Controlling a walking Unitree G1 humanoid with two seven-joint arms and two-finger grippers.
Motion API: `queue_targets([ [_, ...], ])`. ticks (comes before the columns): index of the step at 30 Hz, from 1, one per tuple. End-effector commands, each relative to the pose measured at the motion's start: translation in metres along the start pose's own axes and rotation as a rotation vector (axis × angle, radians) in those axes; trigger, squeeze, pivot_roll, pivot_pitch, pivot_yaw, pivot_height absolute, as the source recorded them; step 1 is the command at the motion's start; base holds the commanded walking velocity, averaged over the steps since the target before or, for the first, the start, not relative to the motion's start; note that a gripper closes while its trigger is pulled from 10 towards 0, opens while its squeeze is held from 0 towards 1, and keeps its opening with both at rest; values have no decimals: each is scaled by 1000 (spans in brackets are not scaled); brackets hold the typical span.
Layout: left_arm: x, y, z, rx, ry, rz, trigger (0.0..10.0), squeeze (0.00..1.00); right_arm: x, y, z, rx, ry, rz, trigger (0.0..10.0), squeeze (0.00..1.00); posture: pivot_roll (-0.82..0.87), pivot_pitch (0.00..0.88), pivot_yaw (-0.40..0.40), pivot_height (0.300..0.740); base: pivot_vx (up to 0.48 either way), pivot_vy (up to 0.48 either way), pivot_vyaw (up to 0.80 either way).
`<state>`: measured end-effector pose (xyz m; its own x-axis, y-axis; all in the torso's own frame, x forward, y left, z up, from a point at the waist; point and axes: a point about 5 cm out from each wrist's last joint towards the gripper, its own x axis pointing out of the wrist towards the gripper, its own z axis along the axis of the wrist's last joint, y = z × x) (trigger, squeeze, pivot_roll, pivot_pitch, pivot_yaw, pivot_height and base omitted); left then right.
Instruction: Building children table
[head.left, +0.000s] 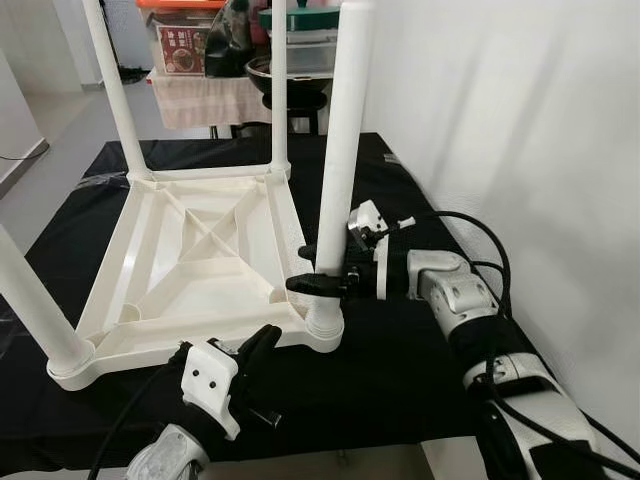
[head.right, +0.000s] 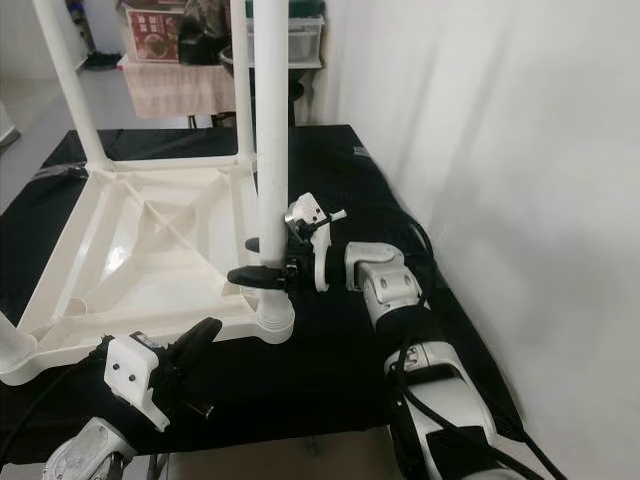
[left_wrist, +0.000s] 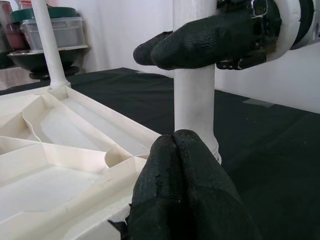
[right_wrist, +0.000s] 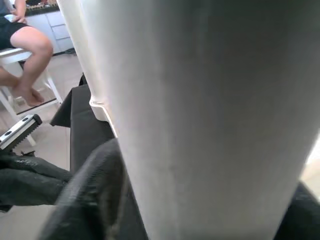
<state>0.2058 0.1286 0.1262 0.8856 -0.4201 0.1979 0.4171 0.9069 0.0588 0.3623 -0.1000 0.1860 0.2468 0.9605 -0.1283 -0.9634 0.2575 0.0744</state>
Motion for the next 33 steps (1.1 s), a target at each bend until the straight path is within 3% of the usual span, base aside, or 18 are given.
queue_targets([
  [1, -2, -1, -5, -3, 23, 2, 10000, 0, 5, 1, 2, -3, -14, 22, 0, 0, 53, 0, -69, 740, 0, 0, 0],
  [7, -2, -2, -5, -7, 21, 0, 10000, 0, -6, 1, -8, -9, -17, -39, 0, 0, 38, 0, -62, 740, 0, 0, 0],
  [8, -2, -2, -4, -9, 19, -1, 10000, 0, -16, 8, -25, 18, -10, -140, 0, 0, 27, 0, -59, 740, 0, 0, 0],
  [13, -2, -1, -3, -9, 17, -1, 10000, 0, -17, 12, -34, 31, 1, -182, 0, 0, 21, 0, -58, 740, 0, 0, 0],
  [14, -2, 1, -3, -9, 16, -1, 10000, 0, -8, 17, -48, 113, -57, -454, 0, 0, 4, 0, -51, 740, 0, 0, 0],
  [16, -2, 1, -3, -9, 16, -1, 10000, 0, -8, 17, -48, 113, -57, -454, 0, 0, 4, 0, -51, 740, 0, 0, 0],
  [17, -2, 3, -2, -8, 14, 0, 10000, 0, 0, 35, -65, 232, -83, -598, 0, 0, -13, 0, -41, 740, 0, 0, 0],
  [18, -2, 7, -2, -7, 14, -1, 10000, 0, 5, 46, -61, 163, -94, -653, 0, 0, -29, 0, -29, 740, 0, 0, 0],
  [28, 2, 11, -3, -2, 17, 4, 10000, 0, 13, 46, -61, 177, -70, -610, 0, 0, 1, 0, -42, 740, 0, 0, 0],
  [29, 2, 11, -4, 2, 18, 8, 10000, 0, 14, 45, -57, 155, -66, -602, 10000, 0, 9, 0, -43, 740, 0, 0, 0],
  [31, 3, 11, -4, 4, 19, 10, 10000, 0, 15, 45, -54, 140, -65, -599, 10000, 0, 9, 0, -43, 740, 0, 0, 0],
  [32, 3, 10, -5, 10, 31, 3, 10000, 0, 16, 43, -49, 106, -70, -589, 10000, 122, 8, 0, -39, 740, 0, 0, 0],
  [33, 3, 10, -5, 10, 31, 3, 10000, 0, 16, 43, -49, 106, -70, -589, 10000, 122, 8, 0, -39, 740, 0, 0, 0],
])
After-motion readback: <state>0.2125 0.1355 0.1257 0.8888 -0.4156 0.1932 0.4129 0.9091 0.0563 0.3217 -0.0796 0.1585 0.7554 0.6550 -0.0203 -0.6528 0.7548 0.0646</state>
